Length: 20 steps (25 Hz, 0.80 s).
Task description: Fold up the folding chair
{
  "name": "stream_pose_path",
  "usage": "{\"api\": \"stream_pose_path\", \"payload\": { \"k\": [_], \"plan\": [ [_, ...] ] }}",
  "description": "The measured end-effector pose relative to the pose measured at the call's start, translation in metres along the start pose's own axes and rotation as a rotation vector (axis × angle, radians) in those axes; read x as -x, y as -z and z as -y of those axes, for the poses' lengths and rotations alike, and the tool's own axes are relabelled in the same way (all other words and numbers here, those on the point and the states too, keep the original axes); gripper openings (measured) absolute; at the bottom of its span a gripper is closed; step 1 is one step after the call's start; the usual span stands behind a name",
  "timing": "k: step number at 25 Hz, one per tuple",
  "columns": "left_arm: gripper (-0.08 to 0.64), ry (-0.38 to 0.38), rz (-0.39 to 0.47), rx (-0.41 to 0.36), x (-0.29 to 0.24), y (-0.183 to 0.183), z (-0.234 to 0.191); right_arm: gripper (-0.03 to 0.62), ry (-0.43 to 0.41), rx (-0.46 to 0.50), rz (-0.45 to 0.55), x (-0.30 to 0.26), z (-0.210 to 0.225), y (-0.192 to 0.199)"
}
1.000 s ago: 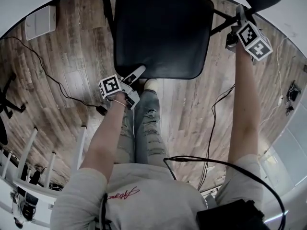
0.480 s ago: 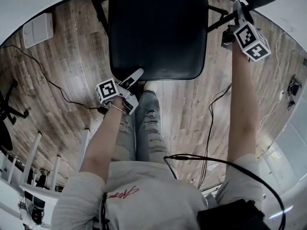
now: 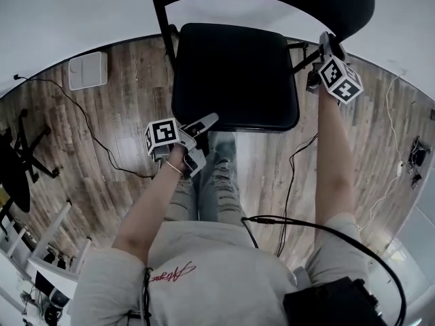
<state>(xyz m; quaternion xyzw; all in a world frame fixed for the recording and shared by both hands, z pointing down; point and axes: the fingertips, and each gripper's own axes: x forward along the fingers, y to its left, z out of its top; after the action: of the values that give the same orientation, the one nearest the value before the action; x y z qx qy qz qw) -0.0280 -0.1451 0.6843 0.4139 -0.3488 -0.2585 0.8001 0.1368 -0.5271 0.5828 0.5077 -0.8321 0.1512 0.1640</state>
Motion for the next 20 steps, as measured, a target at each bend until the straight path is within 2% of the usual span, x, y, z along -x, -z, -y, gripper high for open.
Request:
{"api": "stream_pose_path", "payload": {
  "k": [7,10,13,15,17,20],
  "plan": [
    [0.257,-0.043,0.01,0.033,-0.004,-0.018,0.055,0.074,-0.011,0.004,-0.013,-0.017,-0.003,-0.017],
    [0.237,-0.024,0.012,-0.015,-0.009,-0.034,0.096,0.074,-0.079,0.019,-0.057,-0.023,-0.006,-0.031],
    [0.216,-0.019,0.004,-0.064,-0.016,-0.053,0.148,0.074,-0.188,0.09,-0.121,-0.028,-0.013,-0.043],
    [0.193,-0.008,0.016,-0.111,-0.025,-0.071,0.185,0.074,-0.206,0.112,-0.163,-0.033,-0.013,-0.052],
    [0.168,0.004,0.026,-0.159,-0.036,-0.094,0.22,0.074,-0.204,0.095,-0.181,-0.04,-0.012,-0.061],
    [0.15,0.0,0.032,-0.194,-0.051,-0.123,0.257,0.074,-0.237,0.127,-0.209,-0.046,-0.017,-0.069]
  ]
}}
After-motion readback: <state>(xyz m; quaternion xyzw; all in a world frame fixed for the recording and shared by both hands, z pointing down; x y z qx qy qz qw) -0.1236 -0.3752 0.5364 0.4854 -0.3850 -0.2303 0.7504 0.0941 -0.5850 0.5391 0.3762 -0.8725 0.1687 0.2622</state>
